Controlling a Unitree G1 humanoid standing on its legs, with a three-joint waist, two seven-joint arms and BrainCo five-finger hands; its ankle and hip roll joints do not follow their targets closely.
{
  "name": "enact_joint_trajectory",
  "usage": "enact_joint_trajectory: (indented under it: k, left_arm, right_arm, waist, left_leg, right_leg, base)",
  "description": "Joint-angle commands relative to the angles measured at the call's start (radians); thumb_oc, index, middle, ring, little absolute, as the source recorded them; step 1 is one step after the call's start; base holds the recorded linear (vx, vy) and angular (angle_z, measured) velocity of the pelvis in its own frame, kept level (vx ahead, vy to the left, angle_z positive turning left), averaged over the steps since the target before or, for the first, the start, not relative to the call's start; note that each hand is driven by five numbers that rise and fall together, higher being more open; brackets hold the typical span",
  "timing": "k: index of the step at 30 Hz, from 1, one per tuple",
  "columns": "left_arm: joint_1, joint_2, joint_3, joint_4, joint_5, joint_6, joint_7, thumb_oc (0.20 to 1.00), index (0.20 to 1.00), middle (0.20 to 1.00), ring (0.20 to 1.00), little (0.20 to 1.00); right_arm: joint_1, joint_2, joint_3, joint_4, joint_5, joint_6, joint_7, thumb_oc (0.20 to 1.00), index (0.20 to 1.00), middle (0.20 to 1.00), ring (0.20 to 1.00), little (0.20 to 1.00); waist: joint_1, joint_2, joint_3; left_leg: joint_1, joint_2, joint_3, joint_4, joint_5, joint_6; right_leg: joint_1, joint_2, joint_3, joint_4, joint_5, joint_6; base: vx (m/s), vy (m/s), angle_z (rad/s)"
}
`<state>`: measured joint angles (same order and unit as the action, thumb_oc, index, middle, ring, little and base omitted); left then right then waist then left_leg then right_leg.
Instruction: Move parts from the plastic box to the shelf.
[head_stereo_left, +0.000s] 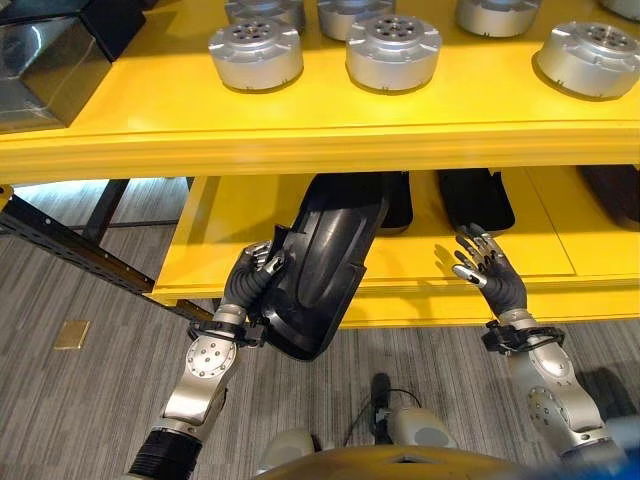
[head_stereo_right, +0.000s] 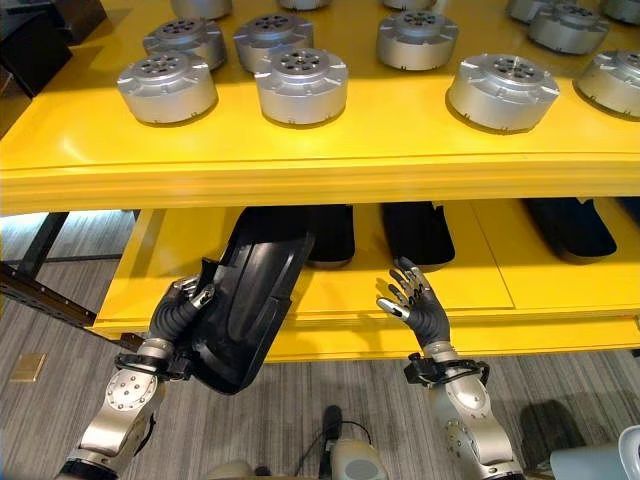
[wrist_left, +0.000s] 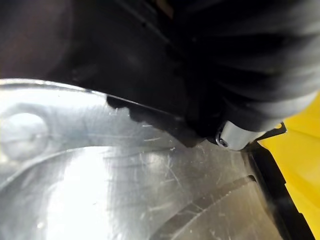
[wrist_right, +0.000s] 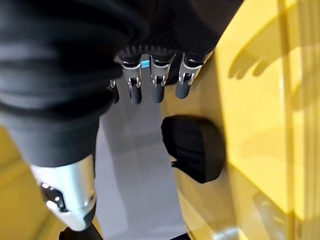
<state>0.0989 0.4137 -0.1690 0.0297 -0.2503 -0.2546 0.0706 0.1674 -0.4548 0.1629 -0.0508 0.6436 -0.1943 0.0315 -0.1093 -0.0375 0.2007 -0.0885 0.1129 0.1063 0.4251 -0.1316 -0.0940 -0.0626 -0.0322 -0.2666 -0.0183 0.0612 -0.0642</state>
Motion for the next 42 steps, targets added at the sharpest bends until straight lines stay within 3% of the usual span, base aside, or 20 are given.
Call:
enact_joint_trajectory:
  k: [1,4,5,6,10,14,19,30,34,36,42]
  left_arm:
    - [-0.023,0.030,0.040,-0.105,-0.023,-0.079,0.014,0.200,0.200,0.200,0.200,0.200]
    - [-0.032,0.019,0.060,-0.094,-0.020,-0.083,0.045,0.200,0.200,0.200,0.200,0.200]
    - [-0.032,0.019,0.060,-0.093,-0.020,-0.083,0.046,0.200,0.200,0.200,0.200,0.200]
    - [-0.023,0.012,0.069,-0.089,-0.031,-0.089,0.042,0.200,0.200,0.200,0.200,0.200]
    - [-0.017,0.021,0.074,-0.090,-0.031,-0.089,0.031,0.200,0.200,0.200,0.200,0.200]
    - [-0.050,0.073,0.073,-0.098,-0.020,-0.093,0.041,0.200,0.200,0.200,0.200,0.200]
    - [-0.116,0.098,0.074,-0.086,0.020,-0.102,0.094,0.200,0.200,0.200,0.200,0.200]
    - [-0.273,0.056,0.039,-0.007,0.028,-0.095,0.191,0.200,0.200,0.200,0.200,0.200]
    - [-0.436,0.014,-0.003,0.109,-0.048,-0.089,0.265,0.200,0.200,0.200,0.200,0.200]
    - [-0.632,-0.016,-0.050,0.229,-0.083,-0.095,0.362,0.200,0.200,0.200,0.200,0.200]
    - [-0.808,-0.032,-0.055,0.322,-0.138,-0.120,0.457,0.200,0.200,0.200,0.200,0.200]
  right_arm:
    - [-0.007,-0.019,-0.044,-0.036,-0.006,-0.068,-0.024,1.000,1.000,1.000,1.000,1.000]
    - [-0.023,-0.029,-0.034,-0.017,-0.015,-0.074,-0.041,1.000,1.000,1.000,1.000,1.000]
    - [-0.023,-0.030,-0.034,-0.017,-0.015,-0.075,-0.041,1.000,1.000,1.000,1.000,1.000]
    - [-0.026,-0.032,-0.032,-0.016,-0.015,-0.071,-0.035,1.000,1.000,1.000,1.000,1.000]
    - [-0.025,-0.012,-0.039,-0.010,-0.019,-0.063,-0.028,1.000,1.000,1.000,1.000,1.000]
    - [-0.021,0.024,-0.036,-0.029,0.002,-0.057,-0.020,1.000,1.000,1.000,1.000,1.000]
    - [-0.034,0.045,-0.016,-0.031,0.000,-0.052,-0.026,1.000,1.000,1.000,1.000,1.000]
    - [-0.039,0.052,0.004,-0.039,0.022,-0.046,-0.032,1.000,1.000,1.000,1.000,1.000]
    - [-0.076,0.052,0.049,-0.046,0.038,-0.044,-0.044,1.000,1.000,1.000,1.000,1.000]
    - [-0.140,0.045,0.103,-0.052,0.051,-0.048,-0.066,1.000,1.000,1.000,1.000,1.000]
    - [-0.188,0.034,0.149,-0.062,0.054,-0.057,-0.091,1.000,1.000,1.000,1.000,1.000]
  waist:
    - [0.007,-0.023,0.002]
    - [0.018,0.015,0.003]
    - [0.018,0.015,0.004]
    - [0.024,0.028,0.001]
    - [0.025,0.026,-0.010]
    - [0.033,-0.017,-0.002]
    - [0.040,-0.060,-0.003]
    - [0.030,-0.108,-0.006]
    - [0.013,-0.117,0.016]
    - [-0.007,-0.112,0.062]
    - [-0.031,-0.104,0.109]
  left_leg:
    - [0.022,0.172,0.095,-0.304,0.184,-0.015]
    - [0.036,0.267,0.057,-0.482,0.326,-0.061]
    - [0.038,0.268,0.057,-0.485,0.327,-0.062]
    - [0.049,0.265,0.020,-0.457,0.297,-0.068]
    - [0.048,0.229,0.040,-0.415,0.233,-0.067]
    - [0.017,0.147,0.067,-0.317,0.143,-0.039]
    - [-0.031,0.105,0.081,-0.256,0.096,-0.010]
    - [-0.098,0.106,0.075,-0.153,0.051,0.001]
    - [-0.134,0.130,0.067,-0.105,0.043,-0.006]
    - [-0.183,0.152,0.063,-0.057,0.043,-0.016]
    - [-0.243,0.173,0.048,-0.028,0.055,-0.024]
  right_leg:
    - [0.040,-0.129,0.024,0.048,-0.031,0.155]
    - [0.023,-0.152,0.051,0.079,-0.060,0.187]
    - [0.022,-0.152,0.051,0.082,-0.062,0.187]
    - [0.025,-0.172,0.072,0.094,-0.064,0.199]
    - [0.051,-0.214,0.084,0.095,-0.042,0.222]
    - [0.071,-0.295,0.102,0.074,0.041,0.260]
    - [0.055,-0.336,0.099,0.059,0.098,0.283]
    - [0.047,-0.341,0.082,0.075,0.090,0.288]
    - [0.013,-0.330,0.089,0.110,0.061,0.279]
    - [-0.041,-0.317,0.100,0.143,0.042,0.272]
    - [-0.122,-0.309,0.114,0.196,0.022,0.263]
  base:
    - [0.13,0.230,0.38]
    - [0.16,0.303,0.10]
    - [0.18,0.371,-0.42]
    - [0.14,0.240,-0.44]
    - [0.13,0.223,-0.32]
    - [0.09,0.272,0.07]
    - [0.01,0.183,0.08]
    - [0.00,0.023,0.01]
    - [-0.08,-0.025,-0.06]
    - [-0.19,-0.037,-0.12]
    - [-0.12,-0.010,-0.10]
